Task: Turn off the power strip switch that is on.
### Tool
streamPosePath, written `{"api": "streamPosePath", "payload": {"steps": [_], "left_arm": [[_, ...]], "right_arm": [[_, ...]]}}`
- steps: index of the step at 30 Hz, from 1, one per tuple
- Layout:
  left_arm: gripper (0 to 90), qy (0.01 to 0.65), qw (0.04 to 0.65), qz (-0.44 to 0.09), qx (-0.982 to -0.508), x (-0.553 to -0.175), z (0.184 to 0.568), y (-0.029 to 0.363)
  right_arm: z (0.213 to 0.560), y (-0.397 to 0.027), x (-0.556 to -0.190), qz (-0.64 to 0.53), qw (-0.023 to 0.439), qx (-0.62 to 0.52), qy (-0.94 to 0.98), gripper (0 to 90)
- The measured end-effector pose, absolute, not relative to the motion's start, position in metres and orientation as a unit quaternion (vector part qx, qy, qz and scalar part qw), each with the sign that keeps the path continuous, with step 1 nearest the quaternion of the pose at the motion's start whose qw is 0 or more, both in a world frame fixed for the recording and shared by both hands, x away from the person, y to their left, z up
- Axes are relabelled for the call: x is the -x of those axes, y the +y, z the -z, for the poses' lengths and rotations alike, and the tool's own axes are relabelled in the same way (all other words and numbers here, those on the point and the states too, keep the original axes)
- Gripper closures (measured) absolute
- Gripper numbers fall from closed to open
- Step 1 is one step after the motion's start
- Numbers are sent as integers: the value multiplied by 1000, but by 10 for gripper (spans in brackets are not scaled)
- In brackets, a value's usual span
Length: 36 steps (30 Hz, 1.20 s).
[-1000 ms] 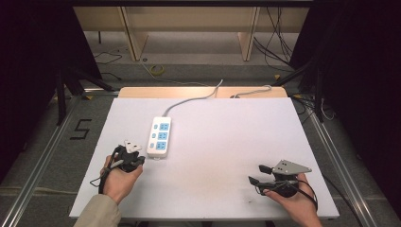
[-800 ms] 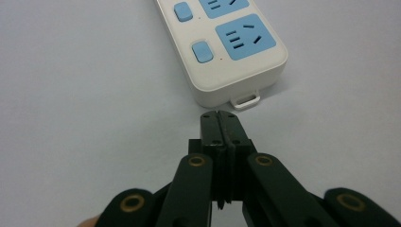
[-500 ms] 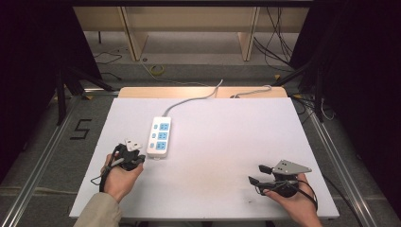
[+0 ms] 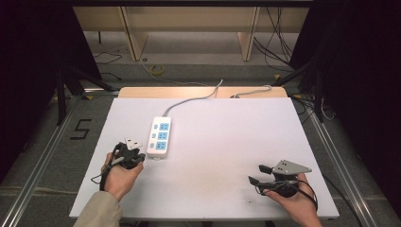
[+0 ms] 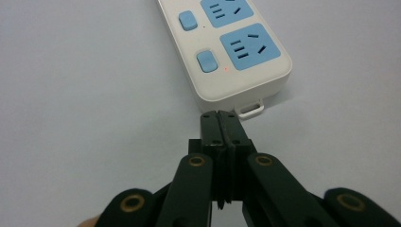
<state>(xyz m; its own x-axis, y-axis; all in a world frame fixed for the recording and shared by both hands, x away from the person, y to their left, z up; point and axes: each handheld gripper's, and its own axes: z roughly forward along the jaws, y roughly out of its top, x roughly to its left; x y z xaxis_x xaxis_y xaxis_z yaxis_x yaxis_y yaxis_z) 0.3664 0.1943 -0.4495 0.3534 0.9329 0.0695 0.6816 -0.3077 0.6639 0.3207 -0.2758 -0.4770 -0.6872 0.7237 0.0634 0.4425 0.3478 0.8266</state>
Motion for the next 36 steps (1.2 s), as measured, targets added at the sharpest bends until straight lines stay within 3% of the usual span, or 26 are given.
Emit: {"api": "streamPosePath", "payload": {"steps": [36], "left_arm": [[900, 526, 271, -227, -774, -376, 449, 193]], "right_arm": [[478, -274, -320, -441, 155, -362, 807, 380]]}}
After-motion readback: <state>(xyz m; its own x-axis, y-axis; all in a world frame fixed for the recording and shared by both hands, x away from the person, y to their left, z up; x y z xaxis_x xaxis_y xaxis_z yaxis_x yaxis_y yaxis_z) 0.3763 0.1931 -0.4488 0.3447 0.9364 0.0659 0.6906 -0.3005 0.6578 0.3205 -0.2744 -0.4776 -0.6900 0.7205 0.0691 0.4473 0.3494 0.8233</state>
